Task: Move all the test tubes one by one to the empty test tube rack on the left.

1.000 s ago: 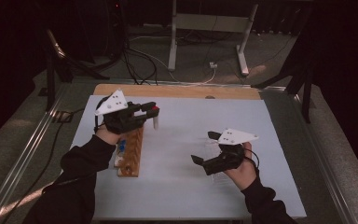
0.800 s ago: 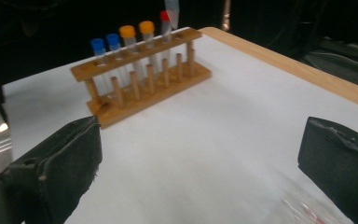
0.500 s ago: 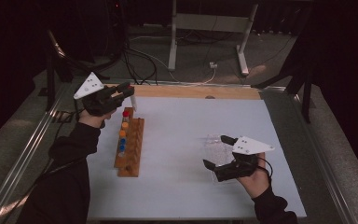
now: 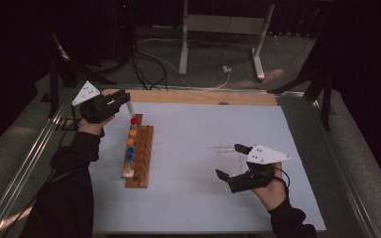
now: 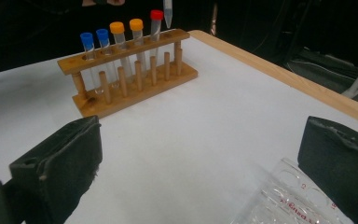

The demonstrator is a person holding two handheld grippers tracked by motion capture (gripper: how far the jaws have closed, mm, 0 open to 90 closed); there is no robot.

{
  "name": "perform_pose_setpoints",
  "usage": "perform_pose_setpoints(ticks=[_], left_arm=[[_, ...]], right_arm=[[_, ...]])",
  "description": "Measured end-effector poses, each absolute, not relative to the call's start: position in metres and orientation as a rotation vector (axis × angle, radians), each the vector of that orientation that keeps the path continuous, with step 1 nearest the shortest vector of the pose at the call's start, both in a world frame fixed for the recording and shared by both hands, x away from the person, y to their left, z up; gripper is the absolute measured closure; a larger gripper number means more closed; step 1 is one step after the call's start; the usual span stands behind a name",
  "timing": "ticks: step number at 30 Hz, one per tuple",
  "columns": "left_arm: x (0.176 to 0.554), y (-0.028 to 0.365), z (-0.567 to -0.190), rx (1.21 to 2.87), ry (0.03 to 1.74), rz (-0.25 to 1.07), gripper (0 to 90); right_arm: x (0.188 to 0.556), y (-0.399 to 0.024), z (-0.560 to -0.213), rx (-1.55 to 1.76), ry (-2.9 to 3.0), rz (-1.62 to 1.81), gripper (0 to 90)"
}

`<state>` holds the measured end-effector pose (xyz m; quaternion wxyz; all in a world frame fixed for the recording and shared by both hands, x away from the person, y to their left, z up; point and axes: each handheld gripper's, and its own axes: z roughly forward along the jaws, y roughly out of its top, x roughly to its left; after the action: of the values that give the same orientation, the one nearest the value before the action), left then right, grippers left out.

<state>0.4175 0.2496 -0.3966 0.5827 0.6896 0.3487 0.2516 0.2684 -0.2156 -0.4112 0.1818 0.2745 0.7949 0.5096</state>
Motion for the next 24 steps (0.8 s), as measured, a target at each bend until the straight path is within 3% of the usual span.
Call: perform_pose_setpoints(ticks=[24], left_arm=[[0.415,0.243,-0.448,1.678,0.842,0.524,71.9]], right_arm=[[0.27,-0.217,-0.412,0.79,2.257,1.44,0.0]])
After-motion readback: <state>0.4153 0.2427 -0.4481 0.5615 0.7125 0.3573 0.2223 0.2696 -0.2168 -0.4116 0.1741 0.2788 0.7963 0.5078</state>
